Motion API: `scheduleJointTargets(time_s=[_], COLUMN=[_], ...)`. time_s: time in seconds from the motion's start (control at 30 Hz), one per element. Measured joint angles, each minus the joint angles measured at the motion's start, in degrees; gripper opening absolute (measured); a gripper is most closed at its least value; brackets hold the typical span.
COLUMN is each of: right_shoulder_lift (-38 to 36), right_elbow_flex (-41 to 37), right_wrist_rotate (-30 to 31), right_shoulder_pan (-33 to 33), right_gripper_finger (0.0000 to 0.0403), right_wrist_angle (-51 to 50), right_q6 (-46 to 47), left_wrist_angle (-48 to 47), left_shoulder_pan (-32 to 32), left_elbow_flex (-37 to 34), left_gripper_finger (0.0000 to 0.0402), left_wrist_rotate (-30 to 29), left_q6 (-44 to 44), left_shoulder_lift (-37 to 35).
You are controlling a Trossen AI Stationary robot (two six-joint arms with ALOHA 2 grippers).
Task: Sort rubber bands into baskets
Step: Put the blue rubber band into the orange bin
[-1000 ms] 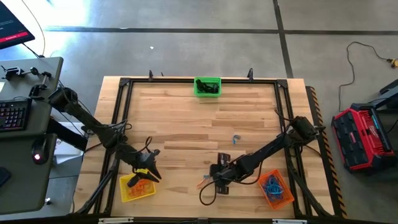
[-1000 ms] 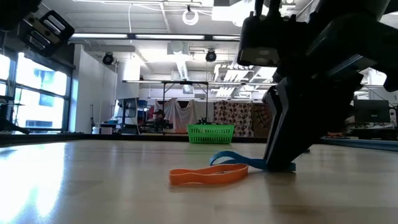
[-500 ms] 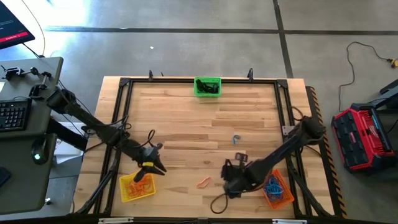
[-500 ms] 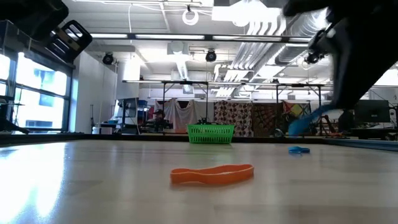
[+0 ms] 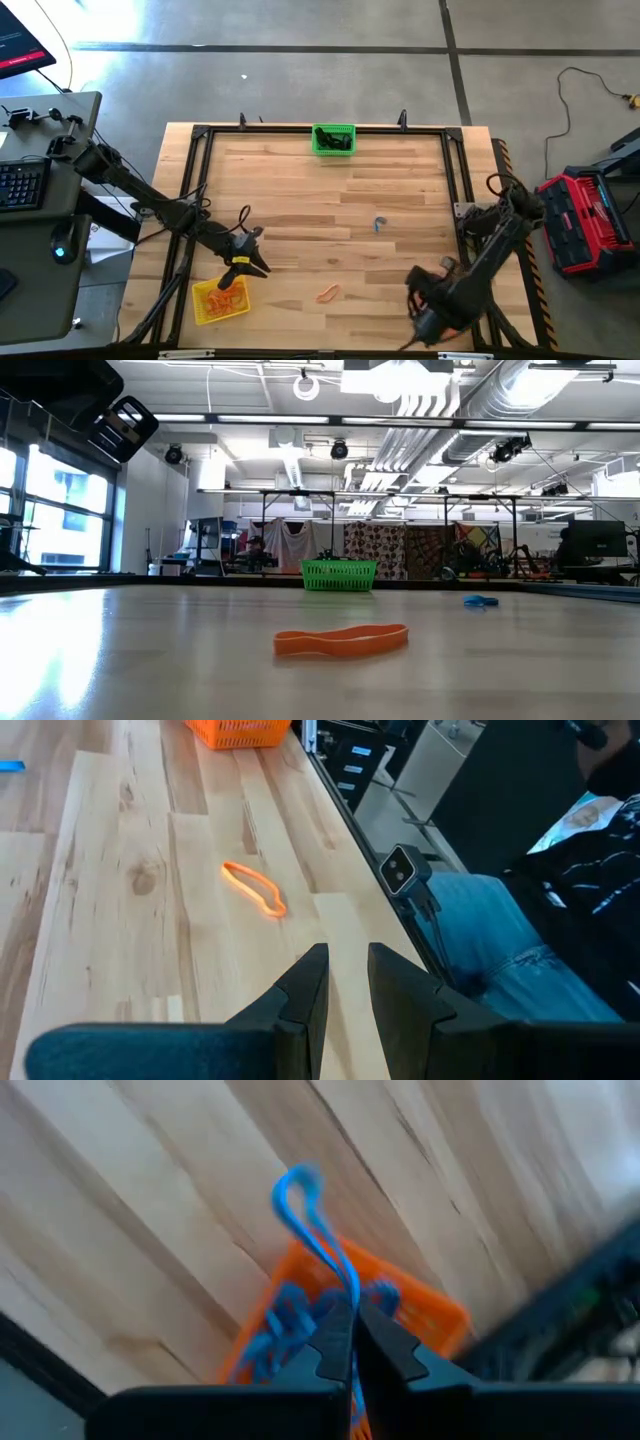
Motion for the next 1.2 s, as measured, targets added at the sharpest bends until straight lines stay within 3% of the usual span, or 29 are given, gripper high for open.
scheduleJointTargets(time_s=[0.47, 1.2], right_shoulder_lift=[1.5, 9.4], right_elbow_flex=[0.0, -0.1], right_wrist_rotate=[-3.2, -4.5], right_shoulder_pan=[12.5, 13.7], right_gripper_finger=[0.0, 0.0], right_wrist_angle=[-1.6, 4.5], right_q6=[24.8, 29.4], left_wrist_angle=[0.0, -0.1], left_shoulder_pan=[0.0, 0.0], left_elbow_flex=[0.0, 0.0], left_gripper_finger=[0.0064, 0.0064], left_wrist_rotate=[0.0, -1.7], left_q6=[0.6, 1.3], left_shoulder_lift=[0.0, 0.0])
